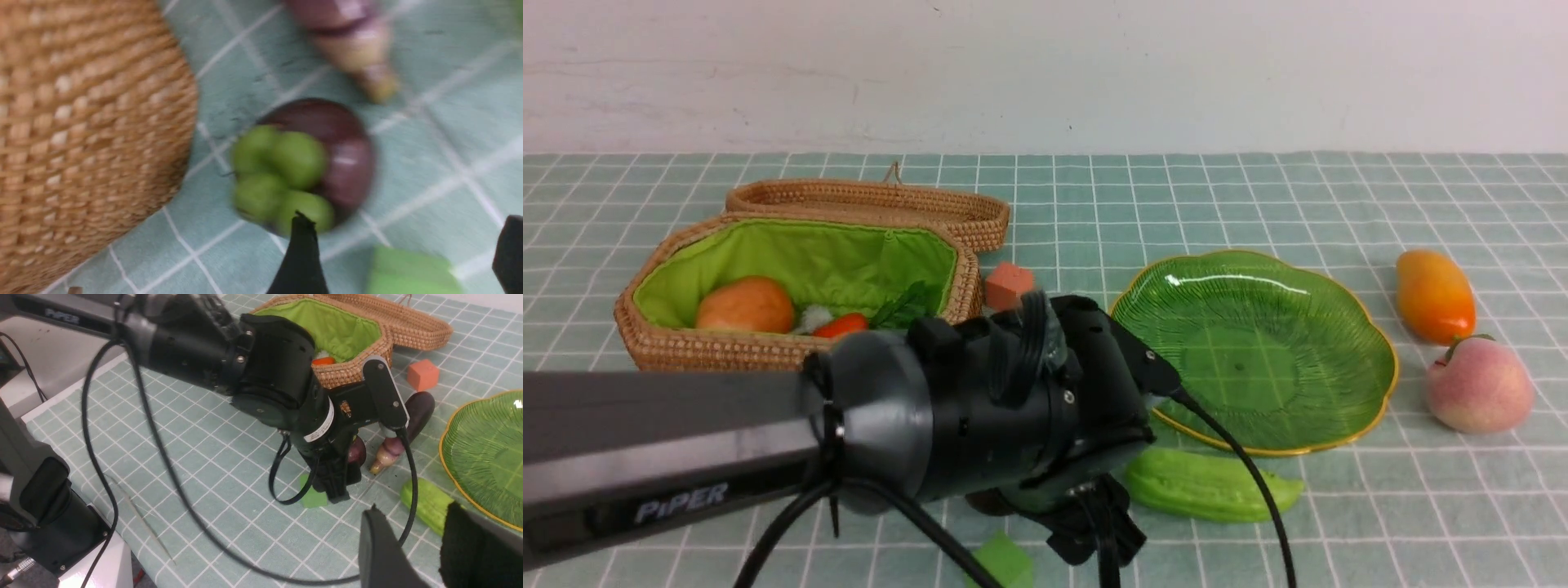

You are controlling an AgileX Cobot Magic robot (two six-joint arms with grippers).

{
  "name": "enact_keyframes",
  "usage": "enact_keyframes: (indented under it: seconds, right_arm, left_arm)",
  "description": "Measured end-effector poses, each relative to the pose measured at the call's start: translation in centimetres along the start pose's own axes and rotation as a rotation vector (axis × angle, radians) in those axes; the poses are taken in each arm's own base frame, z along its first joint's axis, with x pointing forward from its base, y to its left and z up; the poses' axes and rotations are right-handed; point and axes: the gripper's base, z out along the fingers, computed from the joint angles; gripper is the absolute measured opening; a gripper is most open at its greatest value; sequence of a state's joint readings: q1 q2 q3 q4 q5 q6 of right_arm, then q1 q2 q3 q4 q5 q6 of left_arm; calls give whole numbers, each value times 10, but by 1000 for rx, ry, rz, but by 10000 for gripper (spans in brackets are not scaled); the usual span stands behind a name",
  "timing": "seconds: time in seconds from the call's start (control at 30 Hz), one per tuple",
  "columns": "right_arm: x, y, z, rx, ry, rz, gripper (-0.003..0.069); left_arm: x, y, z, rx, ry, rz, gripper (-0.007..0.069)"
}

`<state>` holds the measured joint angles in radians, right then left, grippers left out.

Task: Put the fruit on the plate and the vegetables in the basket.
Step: Grab a mangosteen with your left arm and put it on the plate on the right

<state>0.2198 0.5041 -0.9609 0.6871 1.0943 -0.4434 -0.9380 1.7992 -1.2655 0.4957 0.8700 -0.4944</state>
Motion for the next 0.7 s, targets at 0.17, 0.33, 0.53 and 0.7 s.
enact_keyframes:
  seconds: [0.17,0.33,0.53,0.7]
  right_arm:
    - [0,0,0,-2,4,0,235]
    - [2,1,0,-9,19,0,235]
    - [3,0,0,5,32,-10,235]
    - [5,-2,0,25,51,-25,235]
  left_arm:
    - [7,3,-26,32,29,73,437]
    - [12,26,-67,251,48,204,165]
    - [17,55,-70,449,56,346,53]
    - [7,66,-55,465,-75,525,125]
